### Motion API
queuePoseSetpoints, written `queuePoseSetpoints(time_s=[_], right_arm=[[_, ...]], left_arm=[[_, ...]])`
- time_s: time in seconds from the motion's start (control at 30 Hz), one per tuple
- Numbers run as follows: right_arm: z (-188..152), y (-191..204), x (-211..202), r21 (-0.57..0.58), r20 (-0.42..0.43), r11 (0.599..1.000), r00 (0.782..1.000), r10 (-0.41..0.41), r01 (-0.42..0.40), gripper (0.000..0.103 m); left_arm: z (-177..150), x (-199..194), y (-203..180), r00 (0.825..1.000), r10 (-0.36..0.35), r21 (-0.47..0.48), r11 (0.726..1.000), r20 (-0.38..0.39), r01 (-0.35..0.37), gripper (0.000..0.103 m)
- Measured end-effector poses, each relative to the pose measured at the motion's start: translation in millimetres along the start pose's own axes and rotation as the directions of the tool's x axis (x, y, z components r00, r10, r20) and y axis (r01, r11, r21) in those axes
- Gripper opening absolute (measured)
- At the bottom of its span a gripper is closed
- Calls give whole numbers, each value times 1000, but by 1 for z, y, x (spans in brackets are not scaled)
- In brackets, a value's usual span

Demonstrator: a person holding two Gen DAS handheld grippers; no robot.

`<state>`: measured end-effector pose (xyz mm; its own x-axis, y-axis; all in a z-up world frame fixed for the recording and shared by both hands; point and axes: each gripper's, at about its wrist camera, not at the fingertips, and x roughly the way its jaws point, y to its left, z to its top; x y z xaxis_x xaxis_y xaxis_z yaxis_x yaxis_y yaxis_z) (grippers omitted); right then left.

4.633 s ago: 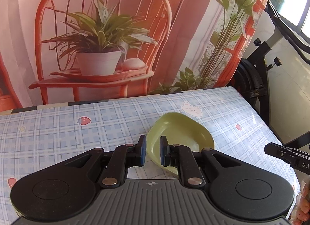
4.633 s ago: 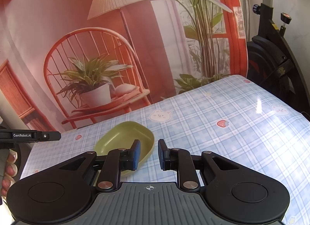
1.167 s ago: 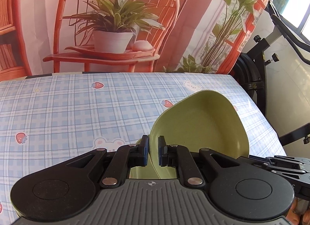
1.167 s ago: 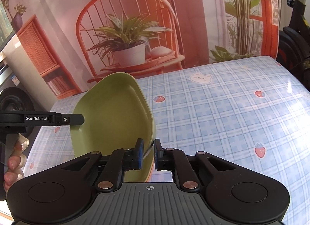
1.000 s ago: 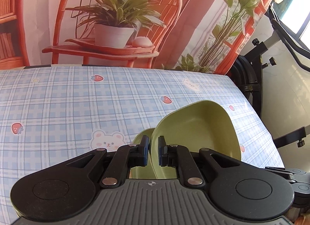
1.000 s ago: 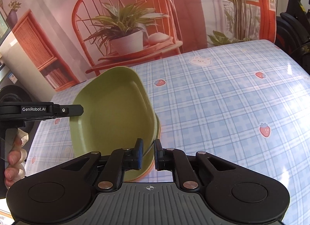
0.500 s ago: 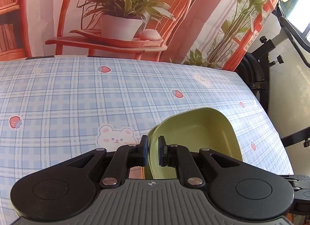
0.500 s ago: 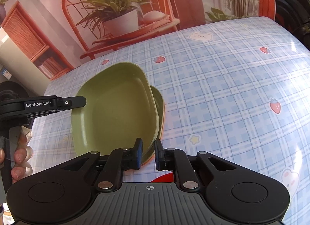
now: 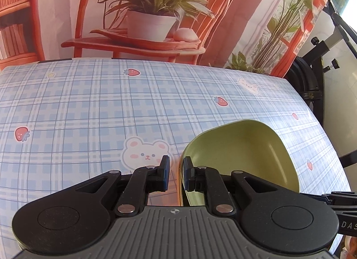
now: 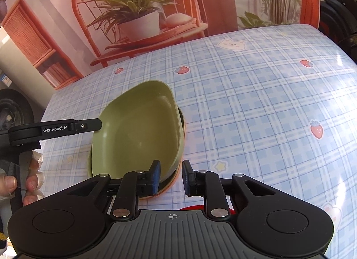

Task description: Organize plates and bowls

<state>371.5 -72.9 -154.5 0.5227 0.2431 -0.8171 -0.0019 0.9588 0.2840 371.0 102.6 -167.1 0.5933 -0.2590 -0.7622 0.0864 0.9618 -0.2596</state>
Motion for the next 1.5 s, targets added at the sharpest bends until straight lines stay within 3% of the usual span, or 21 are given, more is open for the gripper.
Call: queuePoseSetpoints(time_s=[0.1,0.23,0.53,0.63,0.83,0.93,1.1,1.3,1.5], right_arm=[[4,-5,-4,11,42,1000,999,-21,20,21],[11,-8,-7,4,77,1000,997,-24,23,14],[9,-8,-9,4,77,1000,997,7,-7,4],[5,-4,-8,2,68,1000,998,8,-9,5],[3,-3,-5,5,34,1000,999,27,-27,8],[4,0,-7,-16,56,1000,998,-16,17,19],[13,-1,-8,-26,95,999,995,-27,29,18],[16,-3,-6,-23,107,1000,994,-9,12,1],[10,4,-3,-56,84,998,996,3,2,0]], left_arm=[[-2,1,0,1000,-5,3,1000,-11,5,14],[-2,3,1,1000,-10,-15,1000,-18,10,14],[-3,0,2,1000,-22,-36,999,-11,22,14],[-3,-3,4,998,-55,-55,997,-16,54,14],[-6,-7,3,999,-50,-53,997,-12,49,14],[-7,-7,3,999,-49,-50,998,-15,49,14],[-6,-9,0,999,-46,-36,998,-15,45,14],[-7,-13,-6,998,-62,-20,998,-18,61,14],[-9,-13,-10,998,-61,-4,998,-28,61,14]])
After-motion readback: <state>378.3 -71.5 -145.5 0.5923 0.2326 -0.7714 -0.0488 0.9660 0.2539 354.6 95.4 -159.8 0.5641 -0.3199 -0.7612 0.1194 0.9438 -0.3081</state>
